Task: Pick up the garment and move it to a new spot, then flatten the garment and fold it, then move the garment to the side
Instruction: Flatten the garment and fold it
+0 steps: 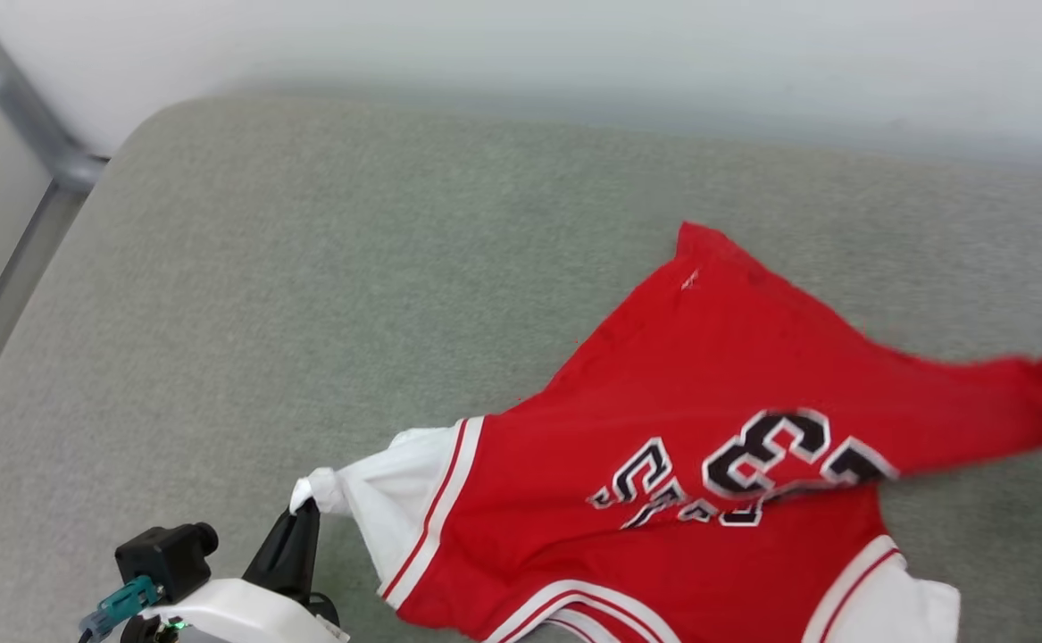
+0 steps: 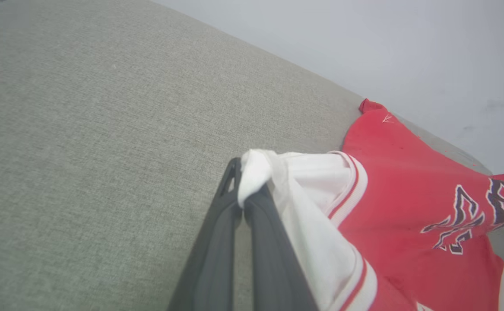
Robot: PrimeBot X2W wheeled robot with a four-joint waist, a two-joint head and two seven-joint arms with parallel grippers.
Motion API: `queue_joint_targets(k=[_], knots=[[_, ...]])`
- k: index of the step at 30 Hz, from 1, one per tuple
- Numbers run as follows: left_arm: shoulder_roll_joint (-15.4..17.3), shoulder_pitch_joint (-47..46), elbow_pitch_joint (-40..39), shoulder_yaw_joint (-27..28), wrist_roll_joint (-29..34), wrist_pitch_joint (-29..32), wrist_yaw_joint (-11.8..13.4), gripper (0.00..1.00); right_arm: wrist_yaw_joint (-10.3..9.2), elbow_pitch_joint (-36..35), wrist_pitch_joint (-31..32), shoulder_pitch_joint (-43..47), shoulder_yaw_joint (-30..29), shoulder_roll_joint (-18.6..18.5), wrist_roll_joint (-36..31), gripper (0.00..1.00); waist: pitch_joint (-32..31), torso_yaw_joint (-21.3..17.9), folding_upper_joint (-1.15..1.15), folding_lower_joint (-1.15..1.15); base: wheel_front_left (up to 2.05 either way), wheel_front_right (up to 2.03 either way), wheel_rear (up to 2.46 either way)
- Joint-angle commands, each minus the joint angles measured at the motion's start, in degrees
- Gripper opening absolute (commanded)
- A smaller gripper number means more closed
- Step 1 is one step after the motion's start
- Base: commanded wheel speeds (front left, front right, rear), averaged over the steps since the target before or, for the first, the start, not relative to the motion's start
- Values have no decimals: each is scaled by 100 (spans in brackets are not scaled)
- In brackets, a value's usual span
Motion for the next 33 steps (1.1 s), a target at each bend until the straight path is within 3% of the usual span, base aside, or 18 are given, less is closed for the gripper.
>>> queue_joint_targets(k=[1,9,19,20,21,24,25,28,33], knots=[[41,91,-28,31,-33,26,48,0,-4,-219,23,411,-61,112,30,0,-244,-298,-1,0,0,0,0],[156,310,-50,141,-128,130,217,0,-4,-1064,-9,2339,-181,857,166,0,-409,-860,-1,0,0,0,0],[301,486,39,219,-225,269,316,0,-4,-856,-365,3610,75,1675,238,0,-562,-1343,-1,0,0,0,0],[300,498,41,226,-232,267,329,0,-4,-844,-534,3620,40,1731,267,34,-578,-1373,-1,0,0,0,0],[301,501,38,226,-231,274,333,0,-4,-806,-701,3640,-2,1764,251,100,-587,-1387,-1,0,0,0,0],[305,513,61,225,-210,292,404,0,-4,-783,-1404,3555,20,1846,263,100,-620,-1426,-1,0,0,0,0],[292,496,50,223,-214,291,435,0,-4,-789,-2450,3369,-119,1865,285,100,-625,-1448,-1,0,0,0,0],[292,441,32,204,-203,301,435,0,-4,-745,-3465,3142,-98,1893,338,100,-604,-1437,-1,0,0,0,0],[281,265,-15,171,-142,261,398,0,-4,-465,-4492,2711,-11,1781,323,100,-440,-1336,-1,0,0,0,0]])
